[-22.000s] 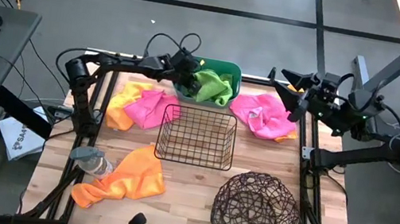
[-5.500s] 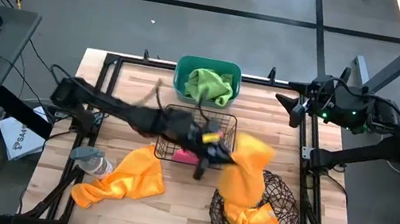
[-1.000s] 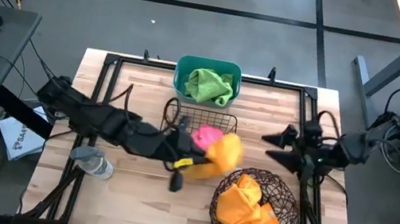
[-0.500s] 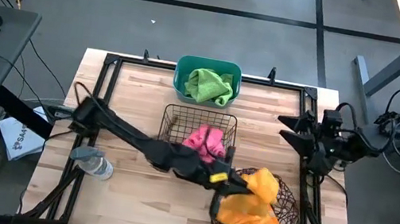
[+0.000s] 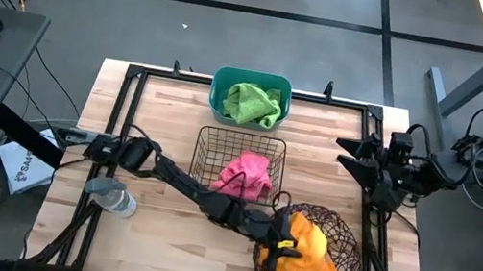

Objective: Sort microfiber towel by color & place in baskets
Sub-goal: Put the yellow microfiber cloth into the spiral wire basket, then return to Home Position

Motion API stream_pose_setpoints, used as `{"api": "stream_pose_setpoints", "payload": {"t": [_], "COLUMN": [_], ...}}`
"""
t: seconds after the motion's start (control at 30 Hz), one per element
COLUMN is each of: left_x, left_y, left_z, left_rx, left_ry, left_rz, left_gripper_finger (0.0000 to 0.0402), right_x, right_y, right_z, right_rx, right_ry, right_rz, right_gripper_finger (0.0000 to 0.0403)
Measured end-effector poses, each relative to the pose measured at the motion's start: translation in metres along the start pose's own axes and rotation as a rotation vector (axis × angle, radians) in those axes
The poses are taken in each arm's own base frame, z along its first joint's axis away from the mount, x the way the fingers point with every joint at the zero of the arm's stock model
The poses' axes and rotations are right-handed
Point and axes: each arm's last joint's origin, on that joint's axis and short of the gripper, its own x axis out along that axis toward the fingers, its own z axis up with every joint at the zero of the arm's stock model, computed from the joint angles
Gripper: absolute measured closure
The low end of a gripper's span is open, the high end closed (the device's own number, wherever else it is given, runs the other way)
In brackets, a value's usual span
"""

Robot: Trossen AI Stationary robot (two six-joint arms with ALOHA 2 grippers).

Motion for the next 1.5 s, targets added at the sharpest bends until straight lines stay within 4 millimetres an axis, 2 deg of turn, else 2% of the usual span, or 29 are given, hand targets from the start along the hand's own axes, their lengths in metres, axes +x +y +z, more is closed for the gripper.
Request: {"api": "stream_pose_setpoints", "payload": {"t": [0.17,0.33,0.43,0.53,0.63,0.73,0.83,0.93,1.07,1.13,1.2,1.33,1.5], "left_x": [-0.006,-0.015,-0.024,-0.038,-0.054,-0.069,-0.093,-0.124,-0.171,-0.198,-0.225,-0.274,-0.322], "left_y": [0.001,0.004,0.006,0.006,0.007,0.012,0.016,0.014,0.003,0.001,0.004,0.012,0.026], "left_z": [0.01,0.037,0.051,0.075,0.095,0.102,0.109,0.123,0.148,0.158,0.159,0.14,0.107], "left_rx": [0.014,0.057,0.105,0.141,0.183,0.196,0.166,0.15,0.164,0.165,0.147,0.071,-0.01], "left_ry": [0.058,0.19,0.328,0.408,0.466,0.549,0.67,0.701,0.562,0.442,0.33,0.107,-0.18], "left_rz": [-0.052,-0.041,-0.024,-0.009,-0.002,0.026,0.069,0.066,0.066,0.107,0.171,0.266,0.334], "left_gripper_finger": [0.0256,0.0187,0.0163,0.0155,0.0154,0.0154,0.0154,0.0154,0.0154,0.0154,0.0154,0.0154,0.0154], "right_x": [0.0,0.0,0.0,-0.001,0.001,0.006,0.016,0.029,0.043,0.043,0.037,0.018,-0.002], "right_y": [0.0,0.0,-0.001,-0.006,-0.011,-0.015,-0.016,-0.009,0.002,0.007,0.01,0.012,0.018], "right_z": [0.0,-0.001,-0.002,-0.01,-0.027,-0.051,-0.081,-0.117,-0.169,-0.19,-0.202,-0.199,-0.165], "right_rx": [-0.009,-0.009,0.004,0.025,0.042,0.081,0.121,0.102,0.023,-0.04,-0.06,-0.011,0.126], "right_ry": [0.003,0.007,0.02,0.085,0.207,0.368,0.561,0.746,0.898,0.952,0.993,0.997,0.844], "right_rz": [-0.002,-0.003,-0.01,-0.04,-0.096,-0.178,-0.261,-0.306,-0.323,-0.323,-0.341,-0.411,-0.372], "right_gripper_finger": [0.0092,0.0092,0.0092,0.0092,0.0092,0.0092,0.0092,0.0092,0.0092,0.0092,0.0092,0.0092,0.0092]}}
